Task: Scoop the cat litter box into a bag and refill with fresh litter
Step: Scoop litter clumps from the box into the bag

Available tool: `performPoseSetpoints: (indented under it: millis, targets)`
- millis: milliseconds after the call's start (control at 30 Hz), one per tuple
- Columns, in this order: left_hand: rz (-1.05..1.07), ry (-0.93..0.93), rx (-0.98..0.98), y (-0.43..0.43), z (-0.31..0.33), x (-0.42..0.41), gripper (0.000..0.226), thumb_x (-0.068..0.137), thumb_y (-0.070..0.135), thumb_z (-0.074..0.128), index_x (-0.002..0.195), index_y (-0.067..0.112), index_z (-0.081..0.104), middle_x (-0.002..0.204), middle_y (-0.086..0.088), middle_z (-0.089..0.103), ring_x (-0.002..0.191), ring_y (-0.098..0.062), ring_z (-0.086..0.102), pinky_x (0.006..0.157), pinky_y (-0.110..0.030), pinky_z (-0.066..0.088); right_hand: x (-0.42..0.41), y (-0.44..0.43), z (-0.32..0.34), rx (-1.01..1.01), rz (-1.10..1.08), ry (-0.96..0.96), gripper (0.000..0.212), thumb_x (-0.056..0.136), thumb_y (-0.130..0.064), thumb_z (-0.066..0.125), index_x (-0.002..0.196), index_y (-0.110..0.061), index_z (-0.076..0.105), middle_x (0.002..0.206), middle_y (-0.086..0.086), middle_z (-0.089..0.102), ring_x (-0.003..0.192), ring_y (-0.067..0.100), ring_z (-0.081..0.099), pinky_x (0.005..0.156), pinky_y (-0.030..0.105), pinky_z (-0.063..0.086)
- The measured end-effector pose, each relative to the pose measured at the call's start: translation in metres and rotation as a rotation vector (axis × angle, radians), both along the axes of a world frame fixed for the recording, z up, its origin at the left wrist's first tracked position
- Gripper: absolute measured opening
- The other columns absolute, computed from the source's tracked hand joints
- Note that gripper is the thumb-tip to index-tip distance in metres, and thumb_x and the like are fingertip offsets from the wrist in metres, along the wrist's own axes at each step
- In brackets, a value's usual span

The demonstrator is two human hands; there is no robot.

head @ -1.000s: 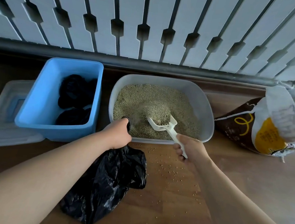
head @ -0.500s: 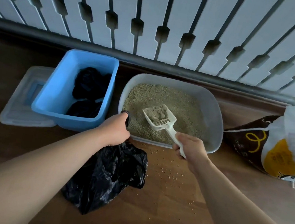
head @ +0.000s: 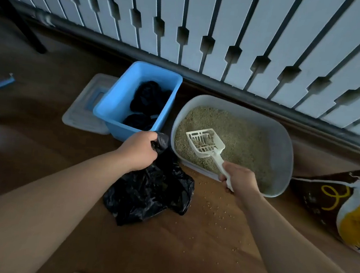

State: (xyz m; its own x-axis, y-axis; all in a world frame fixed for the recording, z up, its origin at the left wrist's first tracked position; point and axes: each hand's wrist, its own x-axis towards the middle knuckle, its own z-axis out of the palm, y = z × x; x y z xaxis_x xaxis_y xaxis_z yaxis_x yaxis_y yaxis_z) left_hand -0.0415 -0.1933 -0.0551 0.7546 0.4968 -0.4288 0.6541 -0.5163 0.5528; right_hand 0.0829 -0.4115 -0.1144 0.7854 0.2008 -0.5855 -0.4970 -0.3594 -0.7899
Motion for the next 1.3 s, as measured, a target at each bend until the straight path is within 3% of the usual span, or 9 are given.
performPoseSetpoints:
  millis: [100,167,300,700,867,933,1033,1200,1300]
  targets:
    - [0.003,0.010,0.045,0.000,0.002,-0.010,0.022,0.093,0.004,0.050,0.111,0.012,0.059,0.070,-0.004,0.053,0.051,-0.015,0.046,0.044,-0.024,0.031,-0.004,-0.001,0.000,-0.002,-0.005,0.009,0.020,0.095,-0.019,0.057,0.110,-0.011,0.067,0.065,0.007,0.063,0.045,0.012,0.048,0.043,0.022,0.037]
    - [-0.006,0.058,0.056,0.000,0.002,-0.016,0.036,0.093,0.004,0.049,0.127,0.015,0.054,0.079,-0.002,0.055,0.057,-0.015,0.050,0.047,-0.025,0.035,-0.008,-0.002,0.002,-0.003,0.002,0.004,0.018,0.095,-0.019,0.058,0.108,-0.011,0.068,0.066,0.008,0.063,0.045,0.013,0.048,0.043,0.022,0.037]
    - [-0.068,0.205,-0.020,-0.001,-0.001,-0.036,0.061,0.093,0.009,0.052,0.148,0.016,0.027,0.137,-0.009,0.043,0.098,-0.018,0.054,0.083,-0.034,0.052,-0.013,-0.006,0.014,0.012,0.007,-0.025,0.013,0.095,-0.018,0.059,0.102,-0.012,0.068,0.063,0.010,0.062,0.044,0.014,0.047,0.046,0.025,0.037]
    - [0.024,0.111,-0.118,0.019,0.001,-0.059,0.077,0.083,0.011,0.068,0.146,0.018,0.023,0.144,-0.003,0.031,0.111,-0.024,0.048,0.091,-0.039,0.048,-0.061,0.011,0.057,-0.105,0.543,-0.098,0.015,0.093,-0.016,0.060,0.099,-0.011,0.073,0.052,0.008,0.061,0.038,0.014,0.046,0.041,0.021,0.036]
    - [-0.001,0.082,-0.115,0.016,0.004,-0.059,0.086,0.085,0.014,0.067,0.151,0.021,0.011,0.151,-0.002,0.022,0.116,-0.024,0.046,0.088,-0.035,0.046,-0.090,0.045,0.058,-0.494,1.011,-0.549,0.025,0.097,-0.031,0.048,0.105,-0.031,0.072,0.073,-0.008,0.070,0.064,0.009,0.065,0.059,0.027,0.051]
    - [-0.028,0.075,-0.098,0.017,0.006,-0.061,0.083,0.086,0.014,0.067,0.149,0.021,0.014,0.152,-0.002,0.020,0.117,-0.024,0.045,0.091,-0.036,0.046,-0.096,0.057,0.061,-0.711,1.100,-0.805,0.025,0.099,-0.032,0.043,0.107,-0.032,0.067,0.089,-0.007,0.069,0.085,0.017,0.065,0.065,0.029,0.046]
    - [-0.050,0.067,-0.083,0.017,0.006,-0.062,0.086,0.086,0.013,0.065,0.151,0.019,0.008,0.155,-0.001,0.015,0.120,-0.026,0.045,0.092,-0.034,0.044,-0.096,0.065,0.064,-0.822,1.139,-0.948,0.022,0.099,-0.026,0.043,0.109,-0.033,0.062,0.085,-0.005,0.063,0.081,0.020,0.059,0.062,0.029,0.036]
    - [-0.061,0.053,-0.095,0.018,0.006,-0.046,0.085,0.085,0.013,0.065,0.150,0.020,0.010,0.145,-0.004,0.027,0.104,-0.022,0.050,0.079,-0.033,0.047,-0.079,0.056,0.069,-0.788,1.052,-0.850,0.033,0.096,-0.031,0.045,0.123,-0.042,0.061,0.110,-0.007,0.069,0.100,0.018,0.064,0.073,0.029,0.042]
    - [-0.059,0.029,-0.140,0.009,0.003,-0.029,0.087,0.087,0.011,0.063,0.152,0.024,0.007,0.140,-0.003,0.037,0.099,-0.017,0.050,0.073,-0.027,0.045,-0.060,0.042,0.067,-0.530,0.824,-0.500,0.023,0.089,-0.024,0.054,0.099,-0.033,0.073,0.077,-0.005,0.074,0.067,0.012,0.068,0.066,0.030,0.056]
